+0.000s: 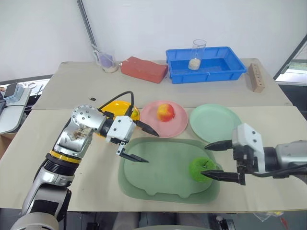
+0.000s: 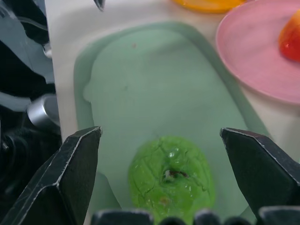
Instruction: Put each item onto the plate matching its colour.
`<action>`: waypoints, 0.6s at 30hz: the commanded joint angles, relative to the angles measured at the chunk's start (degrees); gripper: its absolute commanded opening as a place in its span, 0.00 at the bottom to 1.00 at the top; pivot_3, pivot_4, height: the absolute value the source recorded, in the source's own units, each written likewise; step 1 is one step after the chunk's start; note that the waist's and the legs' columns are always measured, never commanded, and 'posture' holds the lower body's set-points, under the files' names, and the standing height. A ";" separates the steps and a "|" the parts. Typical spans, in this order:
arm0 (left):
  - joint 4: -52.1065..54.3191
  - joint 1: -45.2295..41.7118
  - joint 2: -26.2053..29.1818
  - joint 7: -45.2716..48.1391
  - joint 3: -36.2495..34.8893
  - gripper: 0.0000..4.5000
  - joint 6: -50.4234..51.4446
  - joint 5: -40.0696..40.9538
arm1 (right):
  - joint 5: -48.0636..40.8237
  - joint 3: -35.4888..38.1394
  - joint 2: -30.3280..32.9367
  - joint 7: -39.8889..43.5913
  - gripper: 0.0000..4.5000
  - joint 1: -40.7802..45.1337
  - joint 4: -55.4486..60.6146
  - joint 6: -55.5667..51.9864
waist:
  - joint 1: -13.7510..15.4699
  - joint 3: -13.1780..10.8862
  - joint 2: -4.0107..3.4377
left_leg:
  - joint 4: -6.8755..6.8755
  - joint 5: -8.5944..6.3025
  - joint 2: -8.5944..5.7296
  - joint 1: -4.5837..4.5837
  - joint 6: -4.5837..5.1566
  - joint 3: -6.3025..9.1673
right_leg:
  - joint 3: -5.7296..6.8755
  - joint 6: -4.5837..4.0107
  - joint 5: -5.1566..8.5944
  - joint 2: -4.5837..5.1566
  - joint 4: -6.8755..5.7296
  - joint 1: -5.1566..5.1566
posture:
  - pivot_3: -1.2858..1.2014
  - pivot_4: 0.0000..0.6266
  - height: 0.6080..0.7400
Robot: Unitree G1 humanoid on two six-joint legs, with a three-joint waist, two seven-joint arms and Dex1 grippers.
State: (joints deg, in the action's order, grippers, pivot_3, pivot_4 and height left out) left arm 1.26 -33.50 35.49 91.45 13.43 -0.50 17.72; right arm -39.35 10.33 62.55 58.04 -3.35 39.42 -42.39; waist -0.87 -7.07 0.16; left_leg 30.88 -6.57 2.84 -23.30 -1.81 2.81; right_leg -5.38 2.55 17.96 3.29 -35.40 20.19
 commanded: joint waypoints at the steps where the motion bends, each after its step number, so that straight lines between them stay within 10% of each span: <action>1: 1.31 -0.31 -0.13 -1.18 -0.30 1.00 -2.30 -0.09 | 6.12 -3.34 -0.50 0.76 1.00 -1.67 -0.50 6.51 | -0.01 0.00 0.00 | 0.00 0.00 0.00 0.00 0.00 -0.02 | -0.01 0.00 0.00 0.01 0.04 0.01 | 0.52 0.24 1.00; 18: 4.09 0.86 0.13 -4.08 0.37 1.00 -0.06 0.50 | 24.49 -13.50 -5.80 0.29 1.00 -0.76 -12.53 24.99 | 0.02 0.02 0.01 | 0.03 0.02 0.00 0.06 0.03 -0.03 | 0.00 0.02 -0.01 -0.02 0.17 -0.15 | 0.52 0.24 1.00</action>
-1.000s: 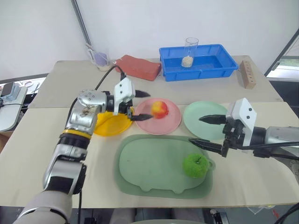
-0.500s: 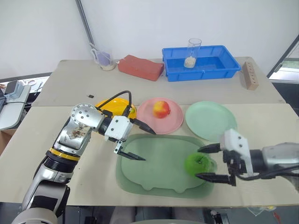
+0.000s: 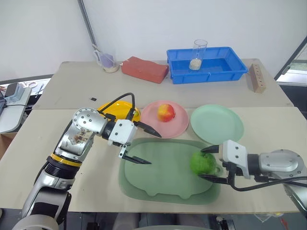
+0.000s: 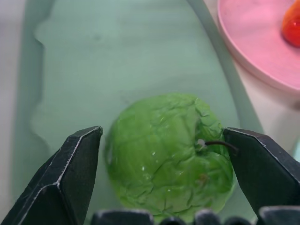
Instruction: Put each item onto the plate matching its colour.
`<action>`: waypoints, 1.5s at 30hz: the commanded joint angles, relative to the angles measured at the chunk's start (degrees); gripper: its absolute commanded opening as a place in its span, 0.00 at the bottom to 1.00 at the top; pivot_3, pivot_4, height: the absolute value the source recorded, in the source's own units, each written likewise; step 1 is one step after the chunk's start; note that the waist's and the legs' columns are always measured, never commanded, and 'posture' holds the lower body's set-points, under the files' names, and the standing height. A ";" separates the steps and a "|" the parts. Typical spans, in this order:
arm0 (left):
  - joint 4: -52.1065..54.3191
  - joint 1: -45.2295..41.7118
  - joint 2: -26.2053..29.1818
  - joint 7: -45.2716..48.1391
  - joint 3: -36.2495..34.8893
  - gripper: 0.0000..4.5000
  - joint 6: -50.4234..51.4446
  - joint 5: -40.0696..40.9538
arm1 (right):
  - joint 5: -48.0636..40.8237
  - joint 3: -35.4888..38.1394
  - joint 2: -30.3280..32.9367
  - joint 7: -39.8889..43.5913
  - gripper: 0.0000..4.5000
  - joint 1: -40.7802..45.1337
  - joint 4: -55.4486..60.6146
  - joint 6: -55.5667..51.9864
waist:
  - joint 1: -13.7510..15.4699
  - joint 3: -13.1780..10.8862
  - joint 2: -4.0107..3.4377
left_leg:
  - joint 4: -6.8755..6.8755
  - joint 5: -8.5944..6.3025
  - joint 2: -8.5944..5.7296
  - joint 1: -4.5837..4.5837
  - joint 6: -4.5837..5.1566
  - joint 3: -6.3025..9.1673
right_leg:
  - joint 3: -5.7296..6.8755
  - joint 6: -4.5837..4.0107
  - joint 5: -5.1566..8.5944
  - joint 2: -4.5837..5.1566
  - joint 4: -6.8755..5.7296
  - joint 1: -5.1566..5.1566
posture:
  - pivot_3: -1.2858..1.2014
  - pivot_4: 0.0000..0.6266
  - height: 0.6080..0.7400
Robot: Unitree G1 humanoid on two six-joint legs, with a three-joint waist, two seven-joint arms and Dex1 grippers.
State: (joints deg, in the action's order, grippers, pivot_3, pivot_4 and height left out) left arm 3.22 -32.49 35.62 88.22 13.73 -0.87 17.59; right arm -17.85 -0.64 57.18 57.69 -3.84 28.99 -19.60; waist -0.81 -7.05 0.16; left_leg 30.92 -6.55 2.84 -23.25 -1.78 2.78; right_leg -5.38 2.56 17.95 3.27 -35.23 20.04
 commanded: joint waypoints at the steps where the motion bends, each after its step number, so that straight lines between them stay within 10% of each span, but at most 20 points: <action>1: 2.34 -0.09 -0.05 -1.06 0.14 1.00 0.34 0.58 | 3.55 -2.72 -0.59 0.80 1.00 -0.03 -2.58 3.24 | -0.07 0.01 0.00 | 0.00 0.00 0.00 0.01 0.00 0.01 | 0.00 0.00 0.00 -0.01 0.00 0.00 | 0.52 0.24 1.00; 8: 3.61 0.15 -0.04 -2.23 0.51 1.00 1.13 0.80 | 3.90 -2.51 -0.89 1.44 0.68 0.82 -2.73 4.44 | -0.08 0.01 0.00 | 0.02 0.00 0.00 0.04 0.00 0.01 | -0.01 0.00 0.00 -0.01 -0.03 -0.03 | 0.52 0.24 1.00; 16: 3.53 -0.27 0.21 -3.57 -0.07 1.00 2.74 1.34 | -6.08 2.04 -2.53 1.45 0.67 5.22 0.98 -5.06 | -0.12 0.01 0.00 | 0.03 0.03 0.00 0.03 0.04 0.01 | -0.02 0.00 -0.01 -0.02 -0.08 -0.04 | 0.52 0.24 1.00; 21: 1.00 -2.98 -1.59 -8.68 -2.29 1.00 8.74 2.80 | -15.92 8.53 -6.74 -5.76 0.67 15.50 -2.54 -17.30 | -0.32 -0.01 0.00 | 0.04 0.24 -0.02 0.02 0.38 0.04 | -0.07 0.06 -0.04 -0.06 -0.26 0.01 | 0.52 0.24 1.00; 28: -7.18 -8.71 -8.30 -21.07 -5.19 1.00 12.24 0.69 | -3.99 7.48 -13.74 -21.42 0.67 31.48 -26.82 -16.17 | 0.01 0.00 -0.02 | 0.03 0.24 -0.06 -0.03 0.38 0.04 | -0.08 0.05 -0.04 -0.07 -0.27 0.03 | 0.52 0.24 1.00; 36: -5.23 -7.01 -8.39 -22.64 -4.56 1.00 13.33 0.27 | 3.05 3.71 -17.55 -20.72 0.67 38.41 -46.38 -9.91 | -0.40 0.06 -0.18 | -0.07 0.33 -0.04 -0.09 0.53 0.10 | -0.24 0.59 -0.19 -0.26 -0.61 0.01 | 0.52 0.24 1.00; 39: -3.93 -5.85 -7.71 -22.49 -4.55 1.00 13.40 0.40 | 2.50 4.43 -17.97 -19.11 0.97 38.34 -46.84 -11.00 | -0.70 0.06 -0.32 | -0.07 0.33 -0.01 -0.07 0.53 0.18 | -0.28 0.58 -0.19 -0.35 -0.65 0.02 | 0.52 0.24 1.00; 45: -2.38 -5.17 -7.21 -23.00 -4.96 1.00 14.02 0.68 | 1.27 7.04 -17.67 -18.22 0.99 38.36 -44.18 -11.40 | -1.08 0.05 -0.32 | -0.02 0.32 -0.01 -0.05 0.51 0.17 | -0.30 0.57 -0.21 -0.35 -0.65 -0.01 | 0.52 0.24 1.00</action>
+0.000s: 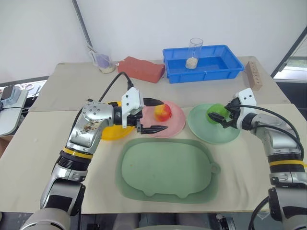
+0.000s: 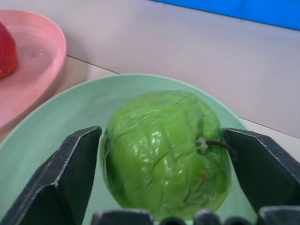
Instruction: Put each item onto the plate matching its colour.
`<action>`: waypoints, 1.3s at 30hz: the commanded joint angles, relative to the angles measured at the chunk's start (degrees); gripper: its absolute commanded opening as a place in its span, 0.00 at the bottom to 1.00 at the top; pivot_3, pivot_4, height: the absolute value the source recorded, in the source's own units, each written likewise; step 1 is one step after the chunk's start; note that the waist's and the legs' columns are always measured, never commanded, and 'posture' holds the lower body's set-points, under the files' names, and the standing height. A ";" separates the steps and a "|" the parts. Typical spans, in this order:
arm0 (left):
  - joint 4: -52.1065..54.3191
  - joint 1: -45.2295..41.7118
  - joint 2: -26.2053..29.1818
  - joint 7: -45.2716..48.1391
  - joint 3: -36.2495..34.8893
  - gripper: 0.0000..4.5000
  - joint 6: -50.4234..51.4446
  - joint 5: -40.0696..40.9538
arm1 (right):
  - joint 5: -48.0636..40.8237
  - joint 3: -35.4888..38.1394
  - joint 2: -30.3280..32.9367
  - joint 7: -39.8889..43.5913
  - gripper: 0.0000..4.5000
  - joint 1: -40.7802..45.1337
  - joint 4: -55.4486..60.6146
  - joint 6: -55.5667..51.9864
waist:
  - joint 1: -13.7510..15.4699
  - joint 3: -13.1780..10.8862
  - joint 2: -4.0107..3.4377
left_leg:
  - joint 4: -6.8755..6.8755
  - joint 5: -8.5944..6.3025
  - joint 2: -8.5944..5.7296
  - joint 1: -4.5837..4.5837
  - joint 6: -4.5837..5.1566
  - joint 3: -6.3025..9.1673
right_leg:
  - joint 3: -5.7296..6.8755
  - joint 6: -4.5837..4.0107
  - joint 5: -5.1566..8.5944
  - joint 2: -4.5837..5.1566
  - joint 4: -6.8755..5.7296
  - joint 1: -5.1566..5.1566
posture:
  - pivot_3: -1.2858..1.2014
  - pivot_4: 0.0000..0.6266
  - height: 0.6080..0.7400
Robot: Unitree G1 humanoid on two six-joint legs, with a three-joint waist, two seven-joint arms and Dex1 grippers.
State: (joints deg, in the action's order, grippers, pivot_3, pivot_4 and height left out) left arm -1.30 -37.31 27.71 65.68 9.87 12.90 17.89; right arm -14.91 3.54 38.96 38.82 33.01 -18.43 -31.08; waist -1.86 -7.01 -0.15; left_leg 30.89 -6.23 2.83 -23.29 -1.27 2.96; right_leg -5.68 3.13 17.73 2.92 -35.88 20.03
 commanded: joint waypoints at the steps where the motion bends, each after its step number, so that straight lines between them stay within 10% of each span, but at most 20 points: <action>1: 2.44 -0.27 0.86 -0.47 -1.17 1.00 0.46 0.51 | -1.97 3.30 0.68 0.83 0.99 1.40 4.32 0.09 | -0.06 0.00 0.00 | 0.00 0.00 0.00 0.01 0.00 0.00 | 0.00 0.00 0.00 0.00 0.00 0.02 | 0.52 0.24 1.00; 24: 9.94 18.26 24.37 -0.02 -18.08 1.00 7.04 3.43 | -20.87 11.03 15.43 18.84 0.99 -22.33 47.41 -8.71 | -0.62 -0.08 0.08 | -0.06 -0.36 0.10 0.19 -0.57 -0.18 | 0.07 -0.72 0.42 0.20 0.01 0.20 | 0.52 0.24 1.00; 31: 14.97 26.53 21.72 -8.73 -24.73 1.00 10.73 4.19 | -17.51 10.11 11.87 13.09 0.99 -23.10 45.37 -6.55 | -0.02 -0.13 0.17 | -0.07 -0.40 0.04 0.09 -0.63 -0.40 | 0.16 -0.73 0.42 0.44 0.09 0.22 | 0.52 0.24 1.00; 39: -1.34 29.41 9.73 -39.83 -43.78 1.00 7.21 -1.40 | -4.41 22.29 3.03 -5.82 0.99 -24.91 26.44 11.53 | 0.47 -0.12 0.29 | -0.02 -0.39 0.03 0.19 -0.61 -0.45 | 0.16 -0.68 0.39 0.41 0.03 0.17 | 0.52 0.24 1.00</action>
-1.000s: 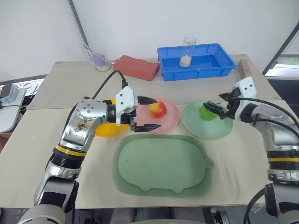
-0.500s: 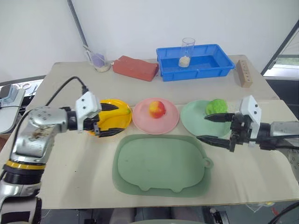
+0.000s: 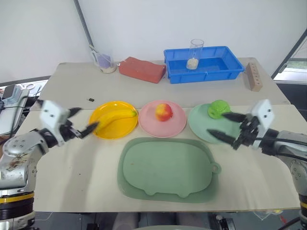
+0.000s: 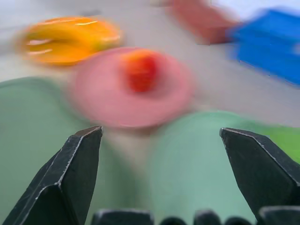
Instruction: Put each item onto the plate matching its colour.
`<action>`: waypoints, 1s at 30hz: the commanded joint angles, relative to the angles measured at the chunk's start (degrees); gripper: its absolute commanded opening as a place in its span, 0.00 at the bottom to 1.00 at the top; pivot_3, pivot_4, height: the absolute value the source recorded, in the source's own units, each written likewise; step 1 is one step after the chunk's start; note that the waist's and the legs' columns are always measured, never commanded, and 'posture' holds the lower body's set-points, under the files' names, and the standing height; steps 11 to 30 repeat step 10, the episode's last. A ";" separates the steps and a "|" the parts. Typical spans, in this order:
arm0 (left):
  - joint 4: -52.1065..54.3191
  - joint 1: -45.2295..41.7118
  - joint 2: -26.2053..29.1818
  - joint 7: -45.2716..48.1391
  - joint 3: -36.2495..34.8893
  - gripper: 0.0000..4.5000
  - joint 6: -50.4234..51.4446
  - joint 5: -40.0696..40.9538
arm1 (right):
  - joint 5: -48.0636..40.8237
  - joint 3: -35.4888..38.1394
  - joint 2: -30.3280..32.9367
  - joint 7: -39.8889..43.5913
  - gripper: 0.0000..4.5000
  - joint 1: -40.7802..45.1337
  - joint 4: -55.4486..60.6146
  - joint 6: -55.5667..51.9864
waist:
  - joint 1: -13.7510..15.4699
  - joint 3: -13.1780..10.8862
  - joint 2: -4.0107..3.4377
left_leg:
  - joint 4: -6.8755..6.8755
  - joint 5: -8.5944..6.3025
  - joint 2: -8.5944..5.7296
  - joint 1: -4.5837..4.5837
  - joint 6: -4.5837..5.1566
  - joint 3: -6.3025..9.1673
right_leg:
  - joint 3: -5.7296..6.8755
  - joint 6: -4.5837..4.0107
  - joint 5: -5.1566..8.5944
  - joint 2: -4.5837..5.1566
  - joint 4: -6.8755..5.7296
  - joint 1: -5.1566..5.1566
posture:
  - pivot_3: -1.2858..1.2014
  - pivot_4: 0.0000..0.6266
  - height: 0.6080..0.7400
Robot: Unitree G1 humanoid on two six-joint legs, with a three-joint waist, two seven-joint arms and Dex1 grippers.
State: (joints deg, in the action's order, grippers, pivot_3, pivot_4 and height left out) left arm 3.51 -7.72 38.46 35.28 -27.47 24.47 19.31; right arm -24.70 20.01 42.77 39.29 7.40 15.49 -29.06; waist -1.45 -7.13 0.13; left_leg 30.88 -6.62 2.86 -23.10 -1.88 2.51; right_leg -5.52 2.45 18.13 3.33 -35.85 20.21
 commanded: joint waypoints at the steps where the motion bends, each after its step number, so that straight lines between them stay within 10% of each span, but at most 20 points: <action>1: -8.79 0.00 -1.66 -11.59 -7.14 1.00 -6.03 -3.75 | 7.33 6.25 -1.09 -7.88 0.99 0.53 -10.83 12.40 | 0.13 0.02 0.02 | 0.00 0.00 -0.02 0.01 0.00 0.00 | -0.01 0.00 0.00 0.00 0.01 -0.01 | 0.52 0.24 1.00; 10: -24.43 -3.55 -5.85 -20.50 -5.65 1.00 -16.77 -6.99 | 14.82 8.34 -7.96 -23.57 0.99 2.35 -30.01 26.16 | 0.56 0.05 0.13 | -0.08 0.00 -0.03 0.08 -0.02 -0.07 | -0.03 0.00 -0.02 0.00 -0.03 -0.05 | 0.52 0.24 1.00; 30: -24.43 -3.55 -5.85 -20.50 -5.65 1.00 -16.77 -6.99 | 14.82 8.34 -7.96 -23.57 0.99 2.35 -30.01 26.16 | 0.56 0.05 0.13 | -0.08 0.00 -0.03 0.08 -0.02 -0.07 | -0.03 0.00 -0.02 0.00 -0.03 -0.05 | 0.52 0.24 1.00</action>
